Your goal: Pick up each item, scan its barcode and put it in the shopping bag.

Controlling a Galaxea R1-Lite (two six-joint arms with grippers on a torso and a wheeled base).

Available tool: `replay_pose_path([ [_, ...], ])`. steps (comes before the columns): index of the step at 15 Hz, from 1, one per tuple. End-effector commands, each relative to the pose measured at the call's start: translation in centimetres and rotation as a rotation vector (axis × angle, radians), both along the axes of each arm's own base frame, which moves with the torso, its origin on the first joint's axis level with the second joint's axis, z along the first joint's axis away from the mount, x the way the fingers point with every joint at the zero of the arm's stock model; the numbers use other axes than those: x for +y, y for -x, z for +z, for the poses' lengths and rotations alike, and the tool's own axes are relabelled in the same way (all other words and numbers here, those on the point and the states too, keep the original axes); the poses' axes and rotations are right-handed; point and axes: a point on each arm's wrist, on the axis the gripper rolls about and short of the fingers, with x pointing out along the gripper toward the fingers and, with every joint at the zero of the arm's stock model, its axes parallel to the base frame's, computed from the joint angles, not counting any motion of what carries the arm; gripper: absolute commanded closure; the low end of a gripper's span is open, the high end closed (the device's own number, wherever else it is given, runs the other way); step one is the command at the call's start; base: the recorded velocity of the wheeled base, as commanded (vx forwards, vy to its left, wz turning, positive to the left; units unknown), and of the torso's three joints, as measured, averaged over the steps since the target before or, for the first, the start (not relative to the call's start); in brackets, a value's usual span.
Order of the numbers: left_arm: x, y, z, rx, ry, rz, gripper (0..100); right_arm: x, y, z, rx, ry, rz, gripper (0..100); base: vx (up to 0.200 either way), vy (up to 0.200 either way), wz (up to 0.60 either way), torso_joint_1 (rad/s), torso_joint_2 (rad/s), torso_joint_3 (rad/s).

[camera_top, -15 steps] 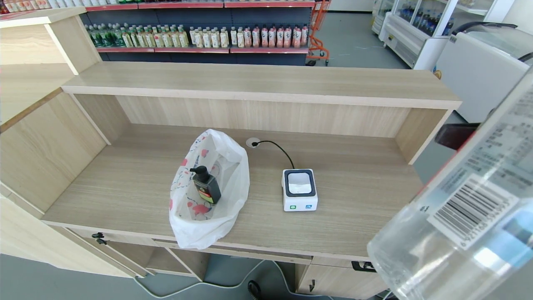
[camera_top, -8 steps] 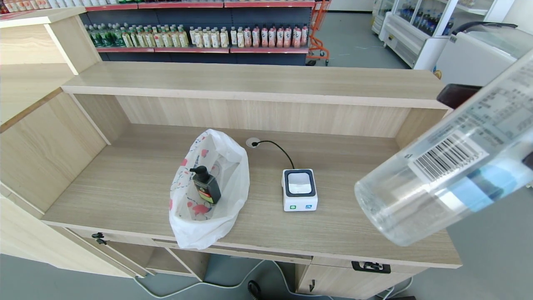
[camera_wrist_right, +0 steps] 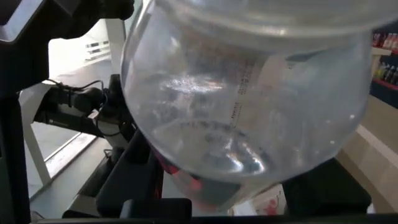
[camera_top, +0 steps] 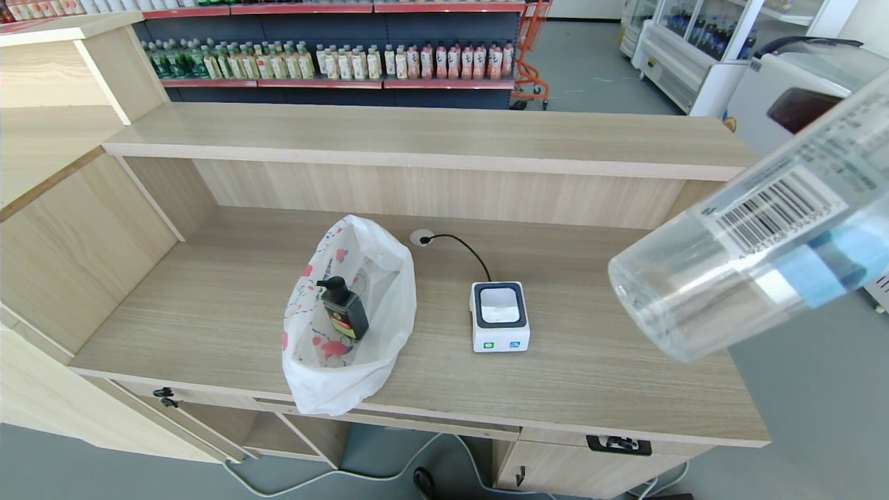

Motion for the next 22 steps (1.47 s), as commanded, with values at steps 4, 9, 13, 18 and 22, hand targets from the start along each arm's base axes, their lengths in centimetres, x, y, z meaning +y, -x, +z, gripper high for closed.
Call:
replay_pose_path([
  [4, 0.0, 0.0, 0.0, 0.0, 0.0, 0.0, 0, 3.8, 3.0, 0.1, -0.012, -0.005, 0.253, 100, 0.0, 0.0, 0.0, 0.0, 0.0, 0.0],
  [9, 0.0, 0.0, 0.0, 0.0, 0.0, 0.0, 0, 3.4, 4.7, -1.4, -0.28, -0.058, 0.233, 100, 0.0, 0.0, 0.0, 0.0, 0.0, 0.0],
  [13, 0.0, 0.0, 0.0, 0.0, 0.0, 0.0, 0, -0.4, 5.8, -0.6, -0.453, -0.091, 0.048, 100, 0.0, 0.0, 0.0, 0.0, 0.0, 0.0],
  [18, 0.0, 0.0, 0.0, 0.0, 0.0, 0.0, 0, -3.1, 10.4, 0.8, -0.588, -0.161, 0.028, 100, 0.0, 0.0, 0.0, 0.0, 0.0, 0.0],
  [22, 0.0, 0.0, 0.0, 0.0, 0.0, 0.0, 0, -3.6, 11.5, 0.6, -0.622, -0.177, 0.028, 100, 0.0, 0.0, 0.0, 0.0, 0.0, 0.0],
])
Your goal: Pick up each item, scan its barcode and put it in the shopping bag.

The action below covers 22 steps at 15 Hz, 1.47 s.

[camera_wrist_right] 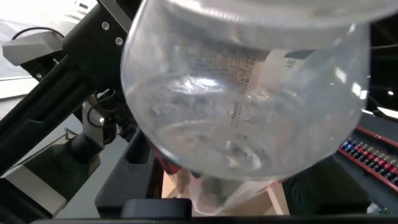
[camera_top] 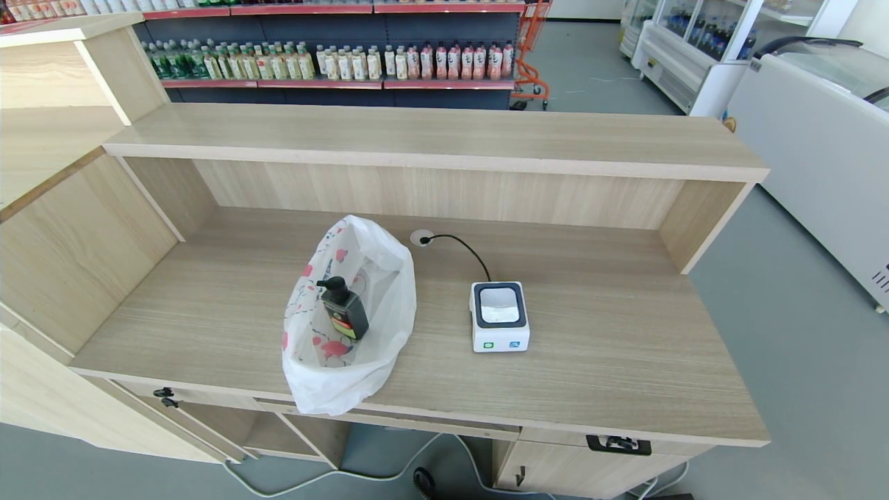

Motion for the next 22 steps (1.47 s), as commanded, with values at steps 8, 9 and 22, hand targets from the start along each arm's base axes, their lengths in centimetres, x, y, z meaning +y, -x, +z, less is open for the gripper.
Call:
replay_pose_path([
  [8, 0.0, 0.0, 0.0, 0.0, 0.0, 0.0, 0, 0.9, -1.7, -1.0, -0.029, 0.001, -0.032, 100, 0.0, 0.0, 0.0, 0.0, 0.0, 0.0],
  [9, 0.0, 0.0, 0.0, 0.0, 0.0, 0.0, 0, 0.9, -1.8, -1.1, -0.03, 0.001, -0.035, 100, 0.0, 0.0, 0.0, 0.0, 0.0, 0.0],
  [22, 0.0, 0.0, 0.0, 0.0, 0.0, 0.0, 0, 1.4, -2.6, -1.5, -0.047, 0.004, -0.048, 100, 0.0, 0.0, 0.0, 0.0, 0.0, 0.0],
])
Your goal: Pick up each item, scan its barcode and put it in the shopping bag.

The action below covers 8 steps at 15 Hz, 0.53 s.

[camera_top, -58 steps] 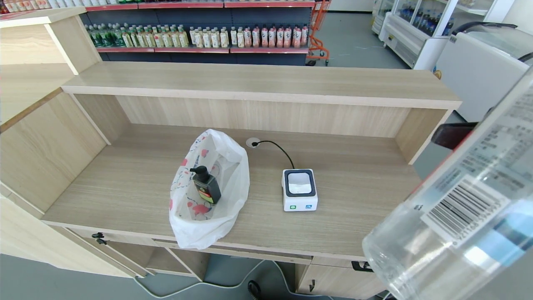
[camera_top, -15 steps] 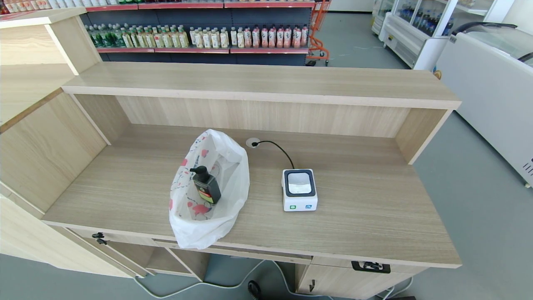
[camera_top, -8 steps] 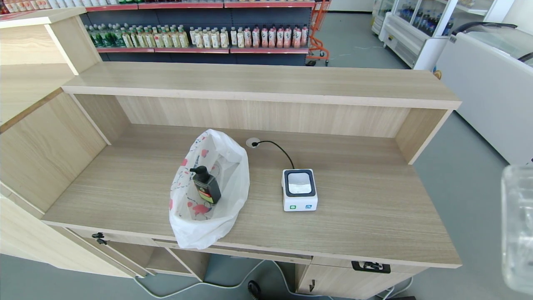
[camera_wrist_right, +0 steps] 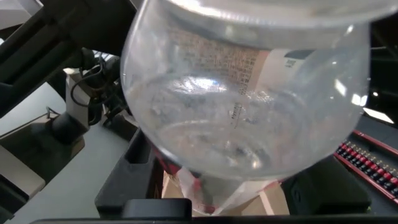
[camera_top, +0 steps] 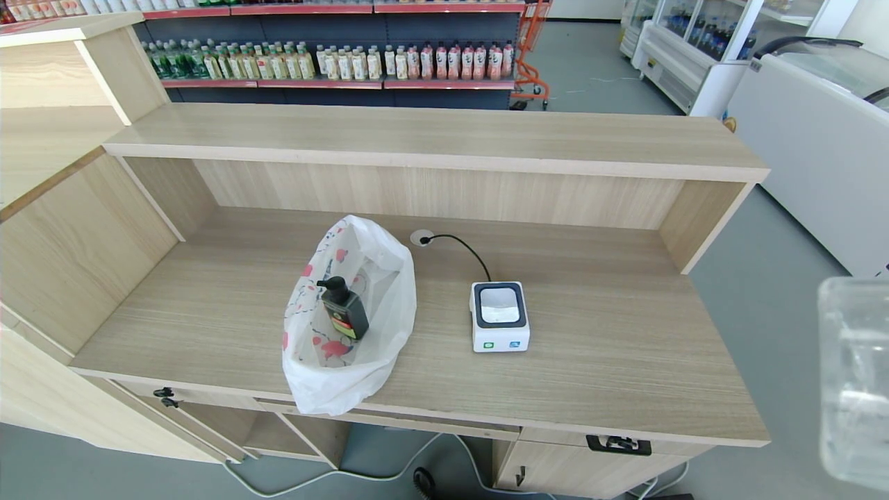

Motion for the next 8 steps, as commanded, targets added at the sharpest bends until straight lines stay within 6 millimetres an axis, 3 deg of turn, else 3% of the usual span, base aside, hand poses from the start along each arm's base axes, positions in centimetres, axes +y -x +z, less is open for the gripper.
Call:
replay_pose_path([
  [1, 0.0, 0.0, 0.0, 0.0, 0.0, 0.0, 0, 0.12, -0.2, -0.08, 0.005, 0.004, 0.001, 100, 0.0, 0.0, 0.0, 0.0, 0.0, 0.0],
  [8, 0.0, 0.0, 0.0, 0.0, 0.0, 0.0, 0, 0.13, -0.48, -0.05, 0.015, 0.005, -0.01, 100, 0.0, 0.0, 0.0, 0.0, 0.0, 0.0],
])
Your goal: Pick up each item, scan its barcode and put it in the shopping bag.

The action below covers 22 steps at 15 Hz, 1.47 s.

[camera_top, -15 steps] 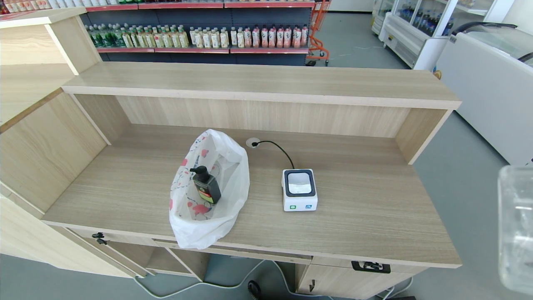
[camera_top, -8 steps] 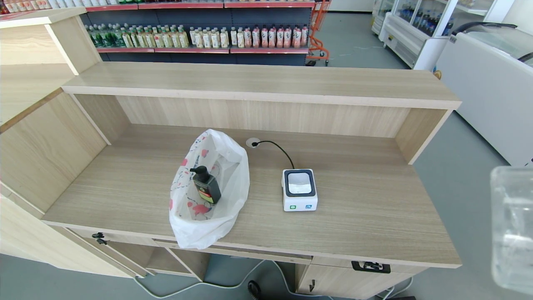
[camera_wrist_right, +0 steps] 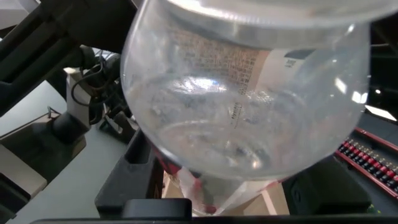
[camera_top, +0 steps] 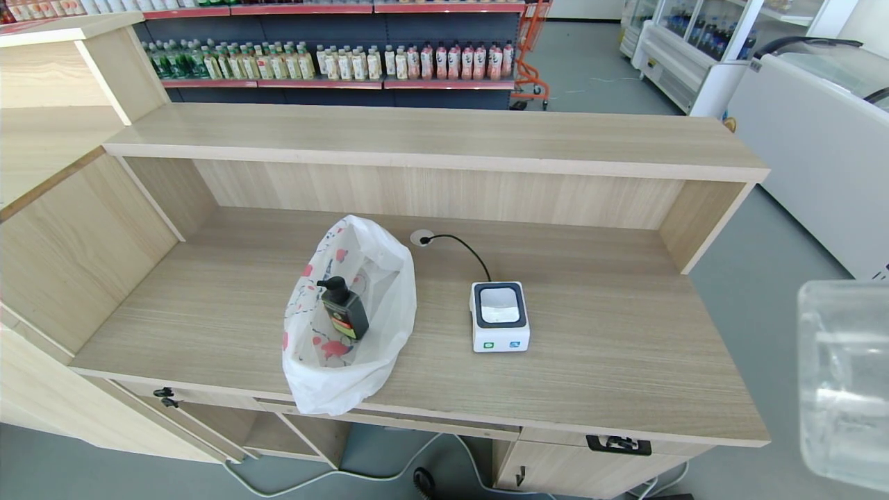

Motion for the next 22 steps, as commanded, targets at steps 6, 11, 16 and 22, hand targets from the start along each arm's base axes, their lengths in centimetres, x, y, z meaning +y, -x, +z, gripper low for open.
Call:
replay_pose_path([
  [6, 0.0, 0.0, 0.0, 0.0, 0.0, 0.0, 0, -1.6, 0.0, 2.0, -0.039, -0.033, -0.125, 100, 0.0, 0.0, 0.0, 0.0, 0.0, 0.0],
  [11, 0.0, 0.0, 0.0, 0.0, 0.0, 0.0, 0, -2.7, -0.3, 2.2, 0.117, -0.115, -0.253, 100, 0.0, 0.0, 0.0, 0.0, 0.0, 0.0],
  [16, 0.0, 0.0, 0.0, 0.0, 0.0, 0.0, 0, -7.2, -5.3, 0.2, 0.778, -0.455, -1.103, 100, 0.0, 0.0, 0.0, 0.0, 0.0, 0.0],
  [22, 0.0, 0.0, 0.0, 0.0, 0.0, 0.0, 0, -7.9, -6.9, -5.6, 1.566, -0.725, -1.427, 100, 0.0, 0.0, 0.0, 0.0, 0.0, 0.0],
])
